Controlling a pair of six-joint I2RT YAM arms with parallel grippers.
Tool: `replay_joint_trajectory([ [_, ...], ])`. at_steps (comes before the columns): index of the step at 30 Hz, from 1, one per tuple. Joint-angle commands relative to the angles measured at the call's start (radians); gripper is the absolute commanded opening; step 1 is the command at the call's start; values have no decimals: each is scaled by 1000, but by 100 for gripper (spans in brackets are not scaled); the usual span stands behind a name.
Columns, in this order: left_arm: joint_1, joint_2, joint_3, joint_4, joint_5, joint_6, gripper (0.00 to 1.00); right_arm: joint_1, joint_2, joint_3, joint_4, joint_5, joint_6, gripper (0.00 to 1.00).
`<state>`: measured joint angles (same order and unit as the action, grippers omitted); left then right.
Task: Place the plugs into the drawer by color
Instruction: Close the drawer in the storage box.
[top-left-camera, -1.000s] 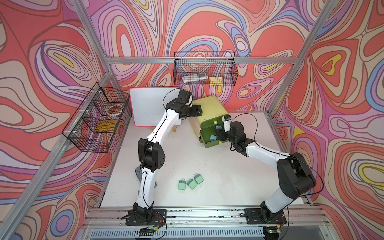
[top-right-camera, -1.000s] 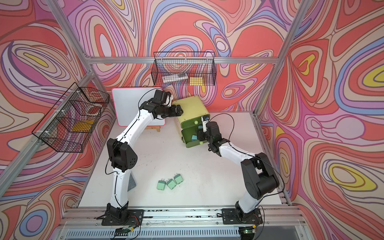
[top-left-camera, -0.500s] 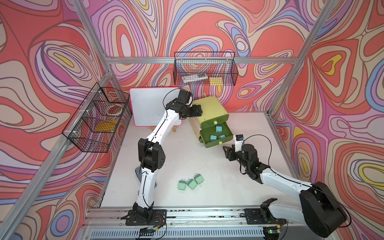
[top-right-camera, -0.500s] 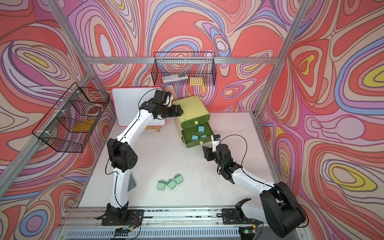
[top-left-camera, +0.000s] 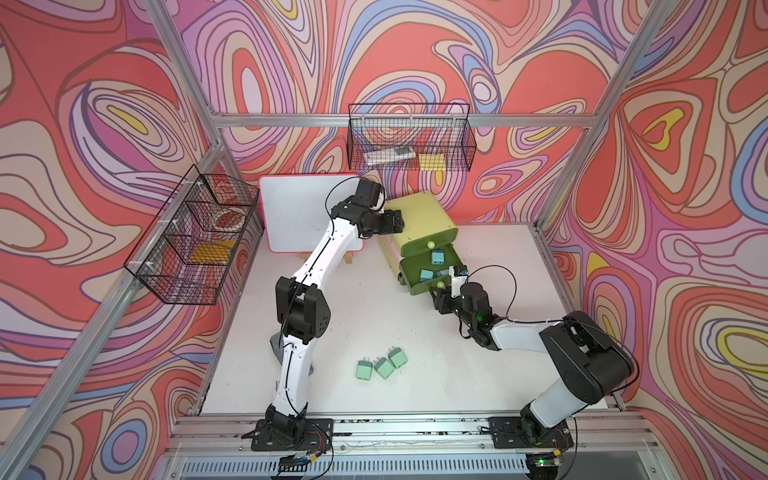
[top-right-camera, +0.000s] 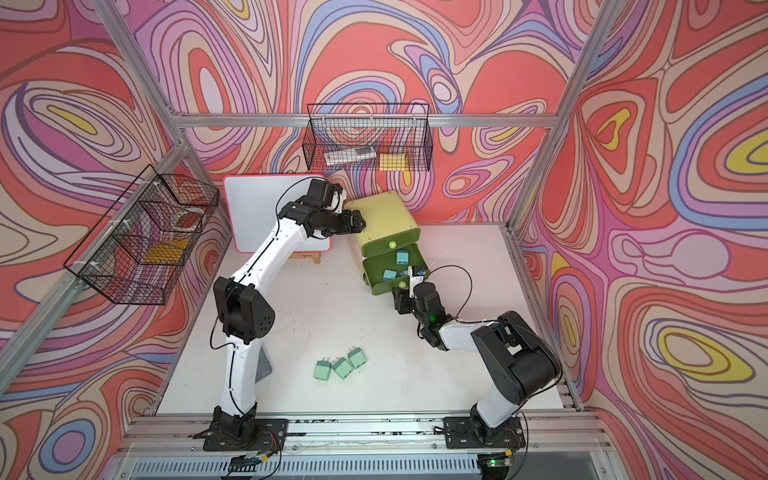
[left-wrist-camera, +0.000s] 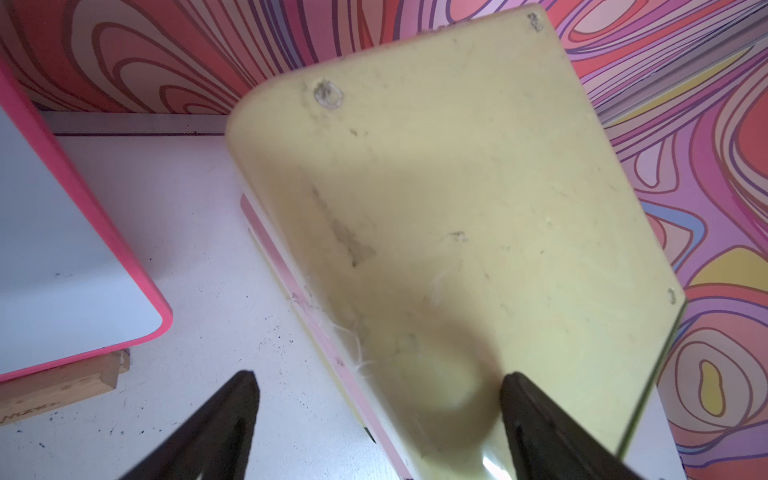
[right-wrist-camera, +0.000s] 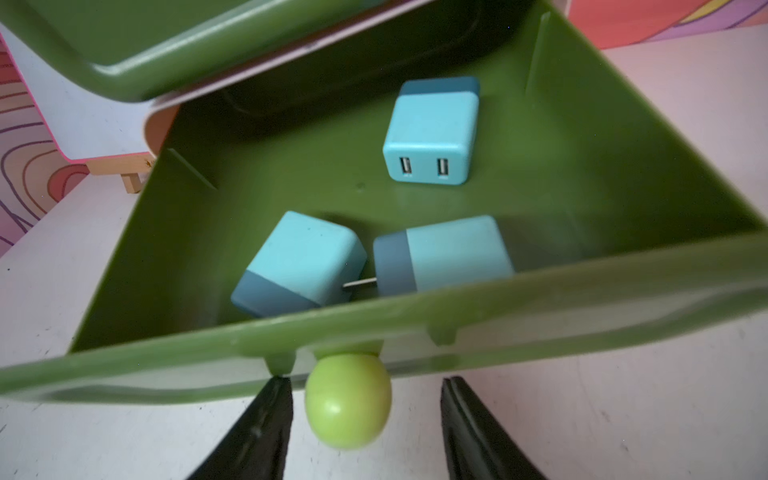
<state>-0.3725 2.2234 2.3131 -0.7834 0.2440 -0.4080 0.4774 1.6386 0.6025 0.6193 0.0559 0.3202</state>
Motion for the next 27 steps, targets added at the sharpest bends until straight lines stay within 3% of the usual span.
replay_joint_trajectory([
  [1,7,9,-2,-102,-18,33,90,3,15,35,65,7,24,58],
  [13,5,-10,-42,-75,8,31,89,3,45,134,62,-10,22,58],
  [27,6,-10,-56,-73,1,35,89,3,237,255,165,-35,90,52],
])
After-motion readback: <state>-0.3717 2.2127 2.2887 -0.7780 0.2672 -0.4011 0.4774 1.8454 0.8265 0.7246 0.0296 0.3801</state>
